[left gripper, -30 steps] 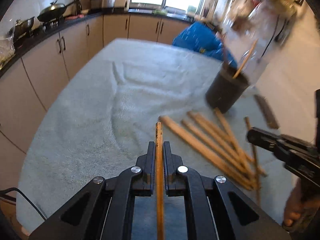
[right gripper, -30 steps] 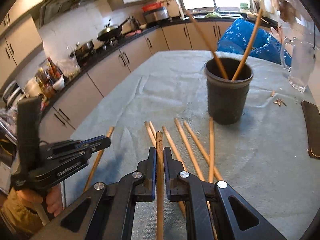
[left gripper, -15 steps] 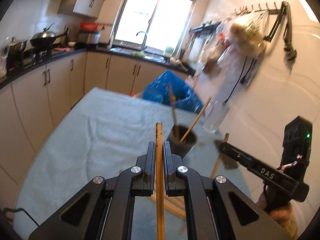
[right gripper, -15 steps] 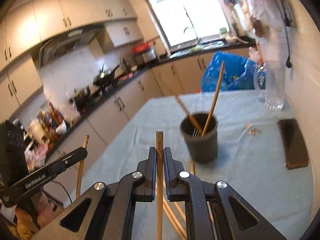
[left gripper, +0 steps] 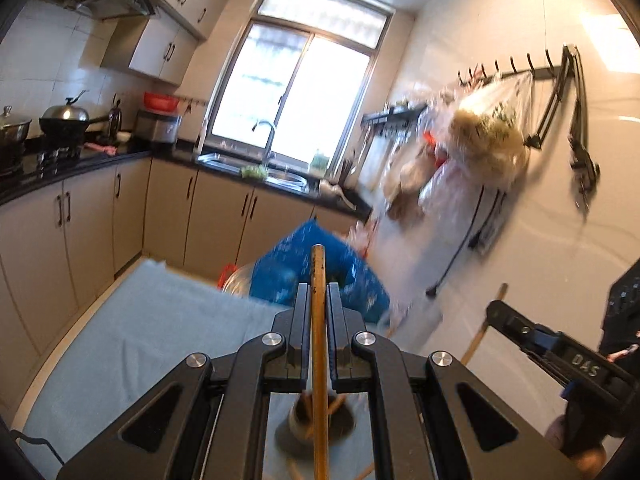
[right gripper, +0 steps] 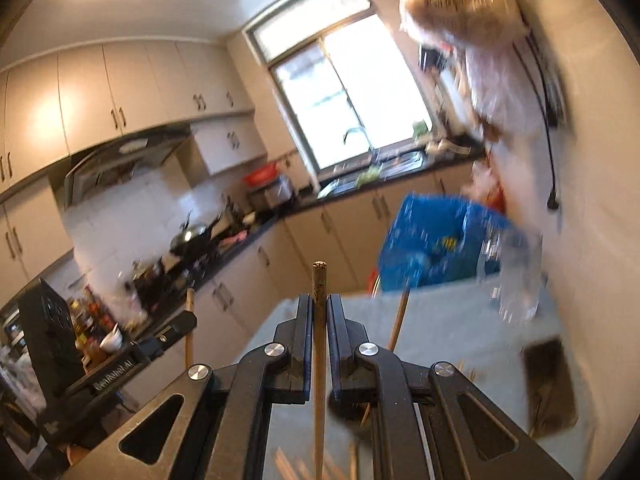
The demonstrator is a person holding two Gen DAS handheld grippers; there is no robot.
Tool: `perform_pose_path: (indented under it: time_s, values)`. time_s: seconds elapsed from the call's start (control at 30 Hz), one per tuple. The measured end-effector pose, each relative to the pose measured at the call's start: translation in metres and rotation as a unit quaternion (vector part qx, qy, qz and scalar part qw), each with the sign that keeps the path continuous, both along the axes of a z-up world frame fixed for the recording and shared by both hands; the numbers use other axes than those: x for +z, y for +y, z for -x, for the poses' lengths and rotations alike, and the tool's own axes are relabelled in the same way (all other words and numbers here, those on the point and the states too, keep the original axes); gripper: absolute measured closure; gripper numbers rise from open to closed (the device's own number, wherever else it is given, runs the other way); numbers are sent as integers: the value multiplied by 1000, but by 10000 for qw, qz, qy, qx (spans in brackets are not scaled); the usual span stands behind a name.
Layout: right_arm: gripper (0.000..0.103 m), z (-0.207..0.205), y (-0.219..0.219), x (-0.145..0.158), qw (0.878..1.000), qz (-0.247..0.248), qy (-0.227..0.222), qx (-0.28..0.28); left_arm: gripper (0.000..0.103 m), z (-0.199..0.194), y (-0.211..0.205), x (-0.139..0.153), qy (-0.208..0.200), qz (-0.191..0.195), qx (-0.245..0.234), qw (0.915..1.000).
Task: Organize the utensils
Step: 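Lift the chopstick over the grey holder cup and drop it in, then return the right gripper to the remaining chopsticks on the table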
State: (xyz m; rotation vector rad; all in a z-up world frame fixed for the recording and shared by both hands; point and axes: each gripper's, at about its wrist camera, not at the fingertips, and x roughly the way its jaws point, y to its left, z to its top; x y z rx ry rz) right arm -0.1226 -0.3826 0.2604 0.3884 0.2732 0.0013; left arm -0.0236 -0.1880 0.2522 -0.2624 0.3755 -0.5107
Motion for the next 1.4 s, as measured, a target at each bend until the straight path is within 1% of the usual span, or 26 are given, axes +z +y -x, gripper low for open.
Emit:
perform_pose_path:
  time_s: [0.07,0.17,0.27,0.33,0.47,0.57,0.67,0.77,0.83,1.0,1.07,1.13,1.23,1.27,1.3,1.33,1.37,1.4]
  values:
    - [96,-11,-6,9,9996,106,-149,-236,97,-18,-13,4,-72,104,17,9999]
    - [96,-29,-11,9,9972,350,-262,-605,97,-40,-32,4,-215,240,84,9994]
    - [96,-45,-16,-3,9951,471,-220,-844,97,-61,-49,-5,-223,264,111,9993]
    - [96,-56,-22,-18,9958,377,-79,-835,96,-74,-60,-14,-149,226,121,9996]
    - [96,-66,-28,-47,9968,236,218,-725,96,-90,-77,-39,-11,-22,170,9999]
    - [95,-68,-30,-62,9972,138,389,-619,96,-92,-80,-52,91,-199,232,9995]
    - [95,-70,-30,-71,9970,118,501,-580,96,-89,-78,-58,83,-335,265,9991]
    - [95,-68,-27,-75,9968,106,565,-557,96,-88,-78,-58,108,-449,232,9987]
    - [95,-64,-24,-75,9969,129,563,-542,96,-85,-74,-52,116,-371,188,9991]
    - [95,-62,-20,-69,9971,232,449,-564,96,-68,-69,-29,-372,-199,289,9987]
    - [95,-64,-22,-68,9972,214,443,-563,96,-68,-72,-28,-447,-229,315,9982]
    - [95,-65,-22,-70,9971,196,468,-561,96,-71,-78,-34,-476,-331,366,9976]
    - [95,-68,-23,-76,9969,152,557,-529,96,-80,-88,-49,-319,-629,462,9964]
    - [95,-69,-23,-78,9969,140,584,-512,96,-84,-89,-56,-163,-683,473,9964]
    - [95,-70,-23,-79,9968,130,610,-494,95,-86,-88,-58,-80,-687,481,9964]
    - [95,-70,-23,-81,9968,112,629,-478,90,-88,-86,-61,41,-669,483,9966]
    - [94,-70,-24,-82,9968,93,625,-488,76,-90,-83,-62,166,-630,478,9967]
    - [92,-70,-25,-83,9967,71,634,-503,67,-90,-80,-62,242,-604,500,9966]
